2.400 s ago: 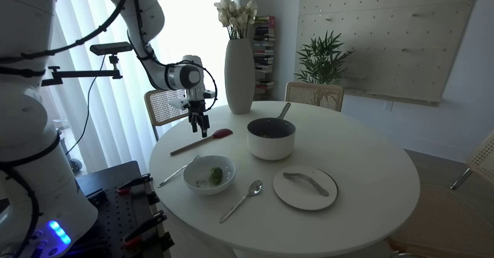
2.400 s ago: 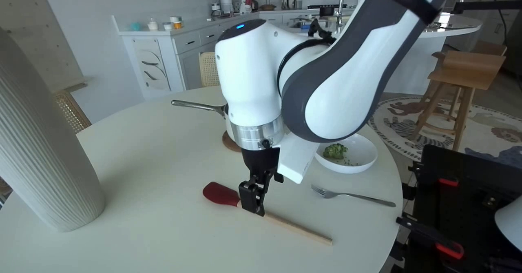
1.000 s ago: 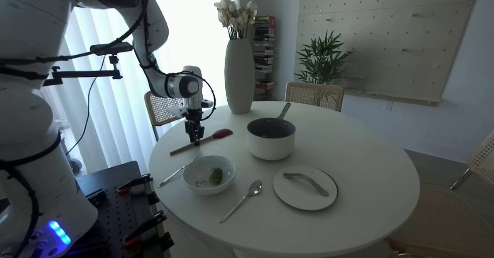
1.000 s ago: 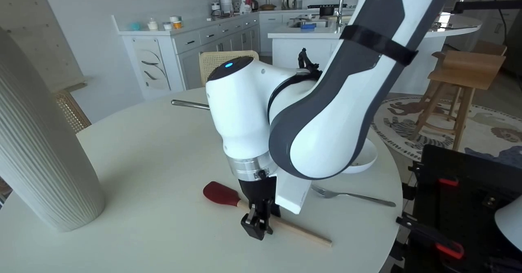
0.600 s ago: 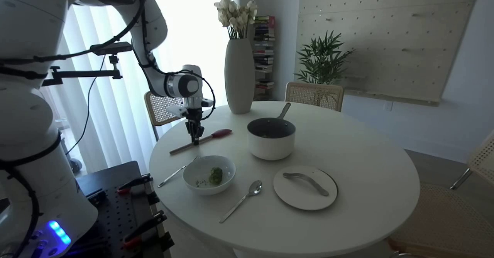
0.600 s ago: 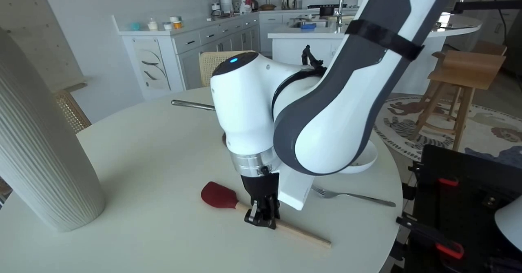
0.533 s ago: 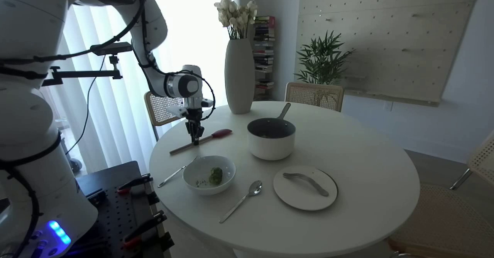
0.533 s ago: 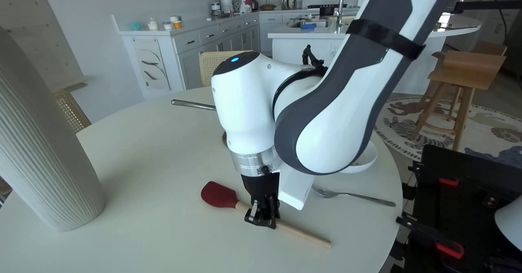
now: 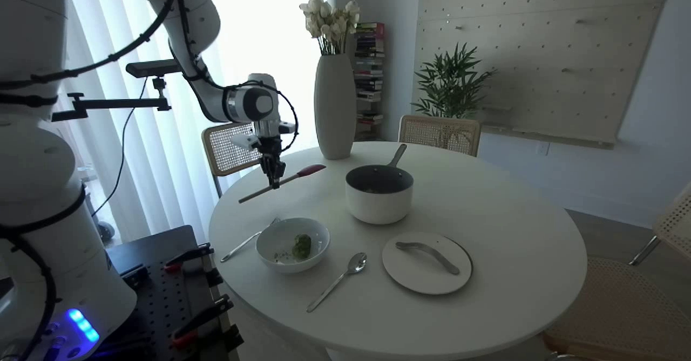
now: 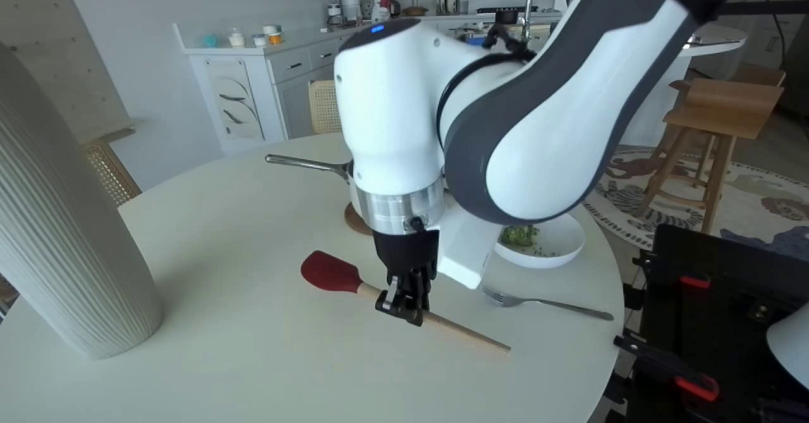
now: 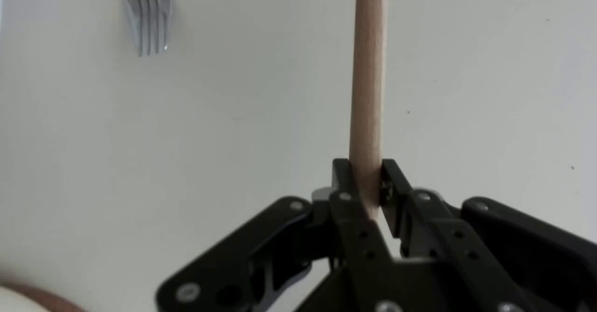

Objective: Take the wooden spatula and put it in the white pot

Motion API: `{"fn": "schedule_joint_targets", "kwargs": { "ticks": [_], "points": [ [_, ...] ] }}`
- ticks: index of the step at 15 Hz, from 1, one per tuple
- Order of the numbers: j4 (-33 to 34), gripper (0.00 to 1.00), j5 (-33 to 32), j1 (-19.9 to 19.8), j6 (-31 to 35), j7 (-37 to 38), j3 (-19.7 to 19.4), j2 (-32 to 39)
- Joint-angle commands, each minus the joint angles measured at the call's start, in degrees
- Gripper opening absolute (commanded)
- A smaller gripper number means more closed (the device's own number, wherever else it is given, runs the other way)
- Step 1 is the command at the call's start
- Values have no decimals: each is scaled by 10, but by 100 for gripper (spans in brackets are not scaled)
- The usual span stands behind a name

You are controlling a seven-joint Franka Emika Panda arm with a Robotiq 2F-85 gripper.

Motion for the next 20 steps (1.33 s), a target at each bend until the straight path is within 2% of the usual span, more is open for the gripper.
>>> {"fn": "schedule_joint_targets", "kwargs": {
  "ticks": [1, 6, 12, 16, 20],
  "points": [
    [-34, 5, -8, 7, -51, 4, 10, -106],
    [-19, 5, 17, -7, -165, -11, 58, -204],
    [24, 5, 73, -22, -353, -15, 95, -298],
    [15, 5, 73, -54, -411, -61, 74, -352],
    [-18, 5, 66, -115, -404, -229, 0, -393]
  ]
}}
